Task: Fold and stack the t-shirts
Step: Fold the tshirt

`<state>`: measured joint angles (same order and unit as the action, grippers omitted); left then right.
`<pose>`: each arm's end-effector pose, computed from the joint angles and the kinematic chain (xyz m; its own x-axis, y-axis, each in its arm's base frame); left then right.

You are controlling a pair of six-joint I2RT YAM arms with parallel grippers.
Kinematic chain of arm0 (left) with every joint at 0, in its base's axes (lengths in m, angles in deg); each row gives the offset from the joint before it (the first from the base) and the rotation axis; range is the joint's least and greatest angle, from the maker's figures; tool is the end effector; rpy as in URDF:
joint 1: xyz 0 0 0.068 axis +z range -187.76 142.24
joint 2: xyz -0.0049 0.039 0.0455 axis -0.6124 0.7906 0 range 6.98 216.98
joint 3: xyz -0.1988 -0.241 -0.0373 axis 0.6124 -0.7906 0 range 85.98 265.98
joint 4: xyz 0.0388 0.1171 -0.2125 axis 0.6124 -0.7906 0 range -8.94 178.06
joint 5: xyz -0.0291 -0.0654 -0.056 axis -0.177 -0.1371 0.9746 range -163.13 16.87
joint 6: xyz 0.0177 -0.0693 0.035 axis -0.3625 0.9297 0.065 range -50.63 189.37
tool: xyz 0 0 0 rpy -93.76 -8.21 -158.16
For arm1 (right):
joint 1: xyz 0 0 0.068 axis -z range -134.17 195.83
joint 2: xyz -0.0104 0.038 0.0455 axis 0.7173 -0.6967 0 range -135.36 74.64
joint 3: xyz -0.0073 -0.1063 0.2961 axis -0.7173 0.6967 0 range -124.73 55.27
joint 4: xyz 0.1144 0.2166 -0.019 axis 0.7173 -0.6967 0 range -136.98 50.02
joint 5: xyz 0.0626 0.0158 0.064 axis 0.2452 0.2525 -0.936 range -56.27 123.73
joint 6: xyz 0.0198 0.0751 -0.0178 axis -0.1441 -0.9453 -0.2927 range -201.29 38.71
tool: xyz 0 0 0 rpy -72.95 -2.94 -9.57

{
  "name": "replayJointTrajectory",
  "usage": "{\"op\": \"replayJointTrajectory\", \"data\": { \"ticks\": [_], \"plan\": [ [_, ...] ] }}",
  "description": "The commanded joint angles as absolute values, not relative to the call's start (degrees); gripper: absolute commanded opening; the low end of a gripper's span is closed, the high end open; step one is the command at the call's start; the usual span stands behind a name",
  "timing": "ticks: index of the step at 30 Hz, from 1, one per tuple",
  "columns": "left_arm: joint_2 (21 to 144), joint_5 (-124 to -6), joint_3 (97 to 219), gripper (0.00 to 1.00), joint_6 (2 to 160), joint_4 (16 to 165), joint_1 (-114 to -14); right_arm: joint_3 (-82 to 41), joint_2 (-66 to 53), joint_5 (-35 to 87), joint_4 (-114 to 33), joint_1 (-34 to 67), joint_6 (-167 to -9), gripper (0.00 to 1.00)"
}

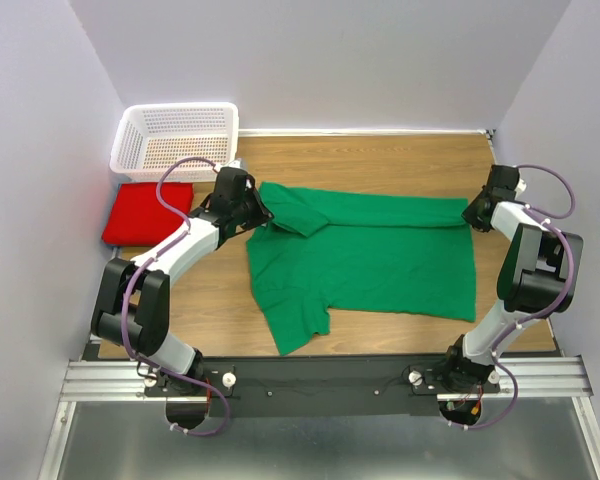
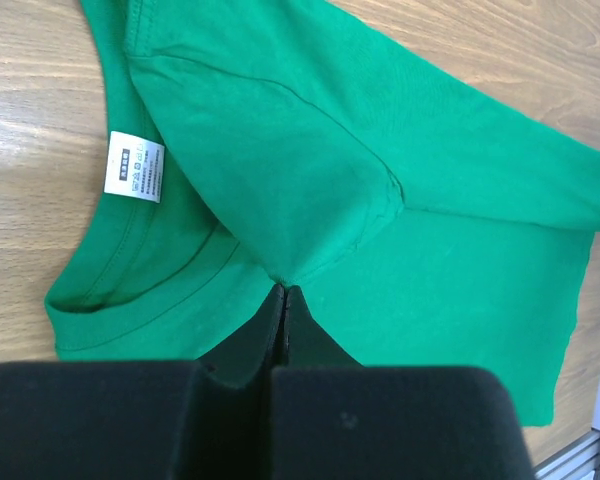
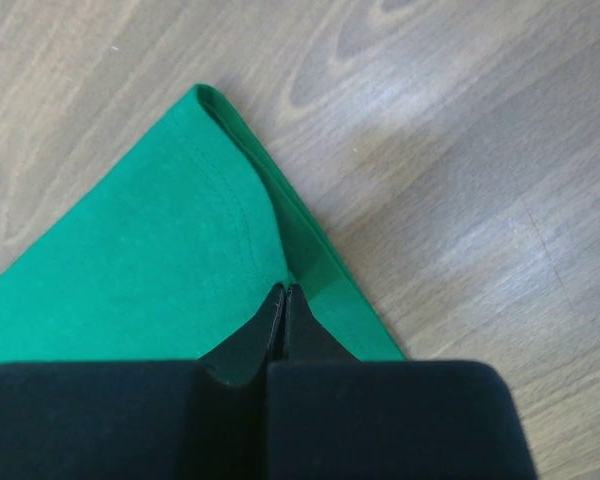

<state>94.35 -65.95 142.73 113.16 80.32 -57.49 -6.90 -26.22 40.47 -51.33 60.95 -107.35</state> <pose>0.3210 -0.1243 0.2674 -0.7174 -0.4721 -0.5124 -0.0957 0.7952 -0.5987 0.3694 -0.1080 0.2105 -0.5190 0.5922 -0.6164 0.6233 0.7557 0.2013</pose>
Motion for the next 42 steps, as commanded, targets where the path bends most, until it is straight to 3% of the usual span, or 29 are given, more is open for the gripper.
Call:
{"op": "replayJointTrajectory", "data": {
  "ticks": [1,15,42],
  "plan": [
    [94.17,-66.46,143.2,0.0,113.23,81.12,-57.62,-5.55,-27.23,43.56,-52.37,61.48,-108.01,0.01],
    [93.73,-64.7,142.58,0.0,112.0,79.71,-58.15,-7.4,-33.47,43.74,-52.72,61.48,-106.42,0.03],
    [90.56,-65.49,140.83,0.0,114.9,78.83,-62.9,-7.84,-34.26,43.92,-53.25,61.48,-106.25,0.09]
  ]
}}
